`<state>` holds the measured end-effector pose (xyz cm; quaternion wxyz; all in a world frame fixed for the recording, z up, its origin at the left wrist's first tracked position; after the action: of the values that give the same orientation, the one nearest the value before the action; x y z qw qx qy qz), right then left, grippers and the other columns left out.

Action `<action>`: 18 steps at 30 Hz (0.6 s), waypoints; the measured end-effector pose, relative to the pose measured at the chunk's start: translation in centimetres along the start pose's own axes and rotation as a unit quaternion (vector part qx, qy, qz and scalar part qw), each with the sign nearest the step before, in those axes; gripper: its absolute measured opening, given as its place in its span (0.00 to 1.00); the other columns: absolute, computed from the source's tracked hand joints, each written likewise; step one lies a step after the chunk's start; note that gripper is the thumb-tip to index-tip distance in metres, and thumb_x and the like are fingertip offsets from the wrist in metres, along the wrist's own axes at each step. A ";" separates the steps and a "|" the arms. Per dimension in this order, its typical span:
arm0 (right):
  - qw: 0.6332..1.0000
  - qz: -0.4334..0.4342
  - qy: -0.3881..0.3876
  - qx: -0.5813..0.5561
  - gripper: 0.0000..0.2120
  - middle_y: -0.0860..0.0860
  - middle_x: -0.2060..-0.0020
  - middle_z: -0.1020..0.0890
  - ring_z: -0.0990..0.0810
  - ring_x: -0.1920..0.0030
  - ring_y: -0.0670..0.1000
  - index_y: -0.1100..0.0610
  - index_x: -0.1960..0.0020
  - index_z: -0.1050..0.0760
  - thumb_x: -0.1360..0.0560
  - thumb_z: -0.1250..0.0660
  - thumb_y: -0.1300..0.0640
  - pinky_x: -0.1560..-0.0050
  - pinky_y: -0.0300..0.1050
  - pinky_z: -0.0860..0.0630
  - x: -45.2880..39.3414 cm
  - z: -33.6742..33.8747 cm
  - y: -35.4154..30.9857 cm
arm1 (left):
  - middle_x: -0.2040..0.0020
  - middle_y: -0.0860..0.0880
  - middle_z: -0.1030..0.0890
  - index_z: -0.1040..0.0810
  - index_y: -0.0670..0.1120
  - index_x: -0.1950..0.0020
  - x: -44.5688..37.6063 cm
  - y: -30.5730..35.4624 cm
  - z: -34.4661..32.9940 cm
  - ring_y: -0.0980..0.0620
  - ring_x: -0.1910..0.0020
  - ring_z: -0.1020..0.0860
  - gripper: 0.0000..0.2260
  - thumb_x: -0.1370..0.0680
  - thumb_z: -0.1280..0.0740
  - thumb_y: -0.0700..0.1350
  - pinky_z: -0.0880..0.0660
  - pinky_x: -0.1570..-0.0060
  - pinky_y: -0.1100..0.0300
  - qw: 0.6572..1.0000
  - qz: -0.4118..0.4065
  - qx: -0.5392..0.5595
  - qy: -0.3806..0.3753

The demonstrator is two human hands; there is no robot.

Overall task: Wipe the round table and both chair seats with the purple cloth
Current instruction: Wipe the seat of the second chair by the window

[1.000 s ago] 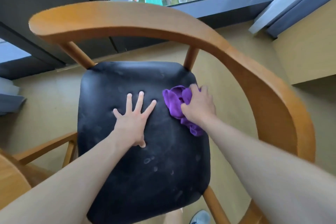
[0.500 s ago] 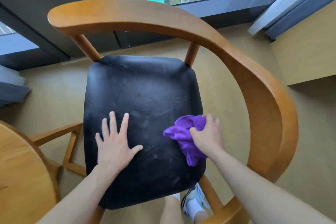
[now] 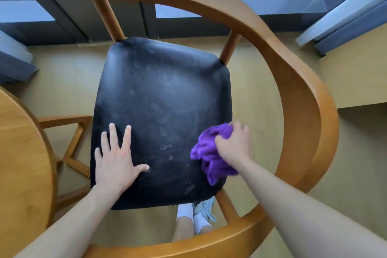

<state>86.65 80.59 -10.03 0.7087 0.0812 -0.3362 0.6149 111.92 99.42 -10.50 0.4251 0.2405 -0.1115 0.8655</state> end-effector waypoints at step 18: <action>0.995 -0.023 0.020 -0.096 0.26 0.55 0.33 0.28 0.25 0.34 0.61 0.53 0.31 0.29 0.28 0.32 0.49 0.32 0.51 0.29 -2.9 1.5 -1.2 | 0.19 0.41 0.68 0.69 0.55 0.19 1.6 1.1 -3.0 0.33 0.19 0.61 0.66 0.36 0.22 0.69 0.40 0.24 0.36 0.997 0.004 -0.004 -0.076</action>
<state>87.13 77.11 -10.19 0.7340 0.0083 -0.3777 0.5644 109.21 101.00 -12.30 0.4130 0.3032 -0.1483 0.8458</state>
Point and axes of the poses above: each hand's wrist, its own x-axis away from the middle knuckle, its own z-axis out of the back of the hand, y = z × x, the point moved 4 cm from there along -x, towards the middle knuckle
